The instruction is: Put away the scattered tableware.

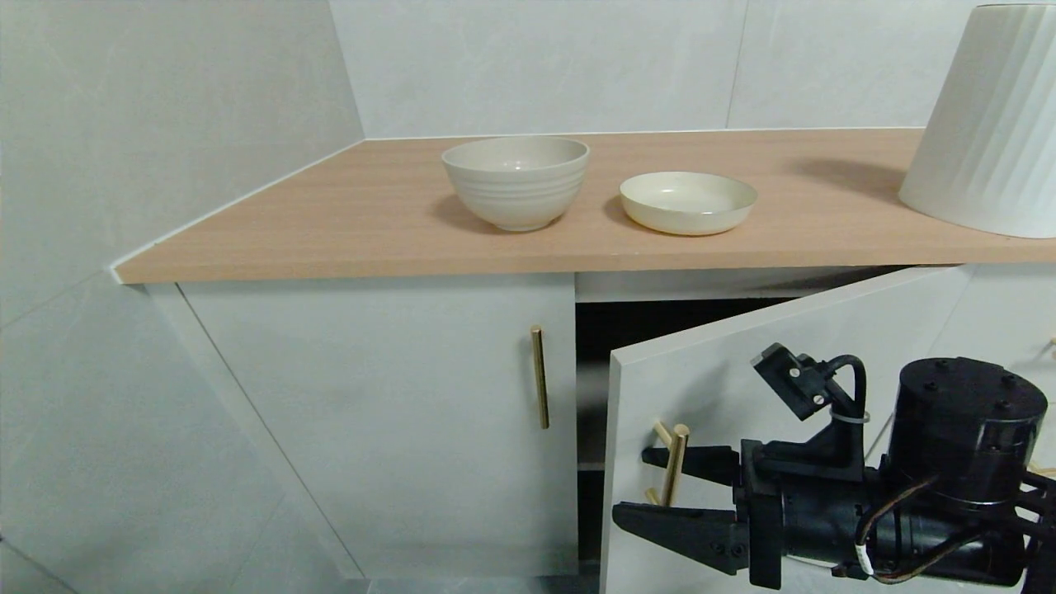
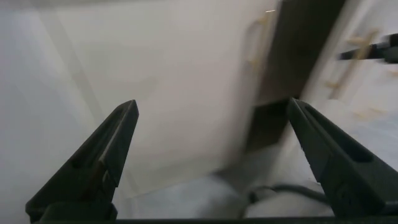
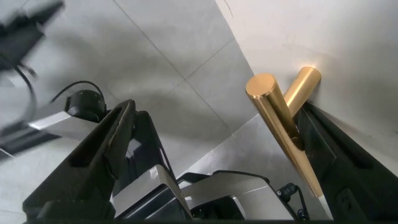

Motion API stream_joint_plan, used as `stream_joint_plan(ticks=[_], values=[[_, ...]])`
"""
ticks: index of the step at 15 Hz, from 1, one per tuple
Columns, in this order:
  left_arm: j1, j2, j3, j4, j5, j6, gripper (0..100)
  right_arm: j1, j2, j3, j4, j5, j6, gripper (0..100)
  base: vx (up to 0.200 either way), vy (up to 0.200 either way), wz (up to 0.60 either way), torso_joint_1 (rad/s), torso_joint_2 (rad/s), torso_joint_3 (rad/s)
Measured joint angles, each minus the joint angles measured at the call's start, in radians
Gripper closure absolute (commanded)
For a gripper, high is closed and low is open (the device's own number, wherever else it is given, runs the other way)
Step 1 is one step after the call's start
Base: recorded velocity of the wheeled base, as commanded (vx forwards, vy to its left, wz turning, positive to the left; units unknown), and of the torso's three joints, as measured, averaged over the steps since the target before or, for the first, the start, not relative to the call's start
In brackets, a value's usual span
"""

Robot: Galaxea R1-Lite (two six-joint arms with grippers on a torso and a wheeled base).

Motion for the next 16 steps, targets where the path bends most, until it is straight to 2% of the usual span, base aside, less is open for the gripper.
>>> stream_joint_plan(ticks=[3,5,7,9,10,11,12,16], values=[[-0.055,0.31,-0.139,-0.008,-0.067,-0.001,0,0.002,0.0,0.0,-0.001,0.0,0.0,0,0.0,0.0,0.0,0.0,0.0,0.0],[-0.125,0.504,-0.197,-0.039,-0.089,-0.002,0,0.002,0.0,0.001,-0.001,0.0,0.0,0,0.0,0.0,0.0,0.0,0.0,0.0],[-0.208,0.663,-0.213,-0.081,-0.1,-0.011,0,0.002,0.001,0.002,-0.003,0.0,-0.001,0,0.0,0.0,0.0,0.0,0.0,0.0],[-0.3,0.785,-0.179,-0.193,-0.106,-0.062,0,0.004,0.005,0.004,-0.006,0.001,-0.003,0,0.0,0.0,0.0,0.0,0.0,0.0],[-0.335,0.823,-0.157,-0.252,-0.106,-0.114,0,0.005,0.007,0.005,-0.007,0.001,-0.003,0,0.0,0.0,0.0,0.0,0.0,0.0],[-0.365,0.85,-0.141,-0.287,-0.104,-0.152,0,0.006,0.008,0.006,-0.007,0.001,-0.004,0,0.0,0.0,0.0,0.0,0.0,0.0],[-0.379,0.867,-0.132,-0.294,-0.102,-0.163,0,0.007,0.008,0.006,-0.007,0.001,-0.004,0,0.0,0.0,0.0,0.0,0.0,0.0],[-0.394,0.898,-0.124,-0.296,-0.102,-0.166,0,0.008,0.008,0.006,-0.005,0.001,-0.004,0,0.0,0.0,0.0,0.0,0.0,0.0]])
